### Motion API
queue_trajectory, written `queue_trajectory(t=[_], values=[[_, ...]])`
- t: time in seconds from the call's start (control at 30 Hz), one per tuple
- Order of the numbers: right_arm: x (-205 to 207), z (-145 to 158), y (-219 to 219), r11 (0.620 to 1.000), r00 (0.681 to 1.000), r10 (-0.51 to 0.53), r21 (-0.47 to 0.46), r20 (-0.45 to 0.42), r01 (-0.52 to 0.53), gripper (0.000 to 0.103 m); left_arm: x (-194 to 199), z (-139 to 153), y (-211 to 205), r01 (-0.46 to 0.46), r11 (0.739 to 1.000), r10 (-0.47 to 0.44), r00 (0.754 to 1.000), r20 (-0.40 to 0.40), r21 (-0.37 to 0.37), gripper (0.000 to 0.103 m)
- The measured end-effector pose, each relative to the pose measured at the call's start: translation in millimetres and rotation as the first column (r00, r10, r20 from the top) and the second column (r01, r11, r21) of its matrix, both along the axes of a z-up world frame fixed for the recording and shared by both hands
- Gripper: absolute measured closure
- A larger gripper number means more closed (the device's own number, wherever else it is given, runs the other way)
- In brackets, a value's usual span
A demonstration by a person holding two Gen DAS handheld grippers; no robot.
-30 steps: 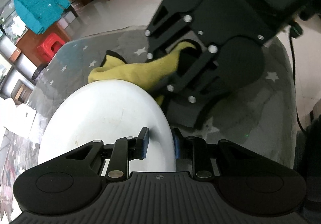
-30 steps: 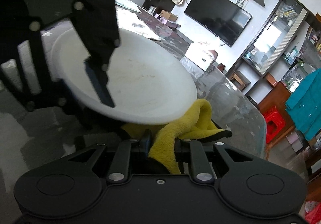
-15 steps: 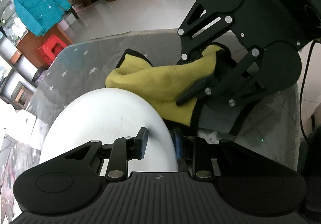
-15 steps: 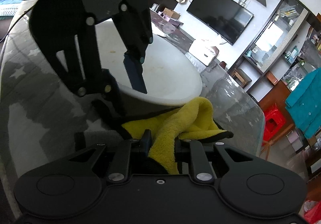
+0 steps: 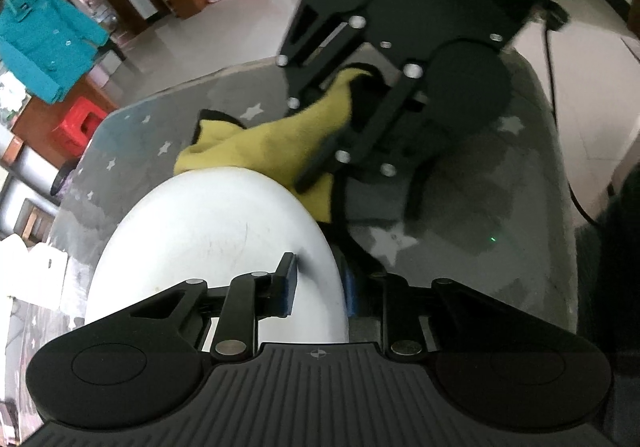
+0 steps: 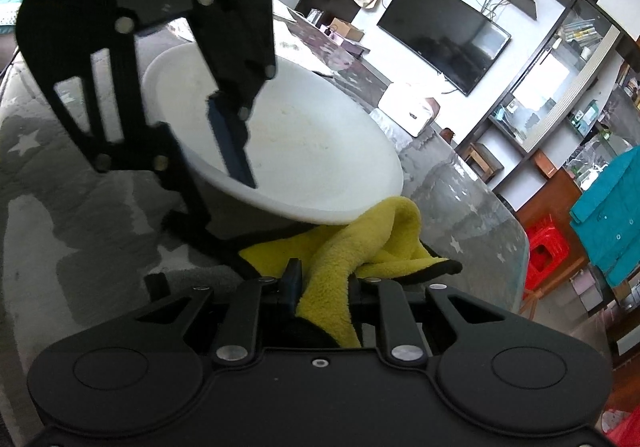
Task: Clean bowl
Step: 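Sweep the yellow cloth across the bowl interior with the right gripper while the left gripper holds the rim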
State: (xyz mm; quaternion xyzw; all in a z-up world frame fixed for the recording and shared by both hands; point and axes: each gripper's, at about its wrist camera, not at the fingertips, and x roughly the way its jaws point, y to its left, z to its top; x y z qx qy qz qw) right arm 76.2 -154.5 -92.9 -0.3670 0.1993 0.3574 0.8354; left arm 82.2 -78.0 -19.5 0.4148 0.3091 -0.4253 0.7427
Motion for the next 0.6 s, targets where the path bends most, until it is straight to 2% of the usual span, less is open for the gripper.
queue_trajectory(t=[0.6], values=[[34.8,-3.4,16.0,1.000,1.000,-0.012,0.024,0.029,0.011,0.082,-1.8,-8.4,14.6,0.079,0.996,-0.078,0.997,-0.027,0.043,0.079]])
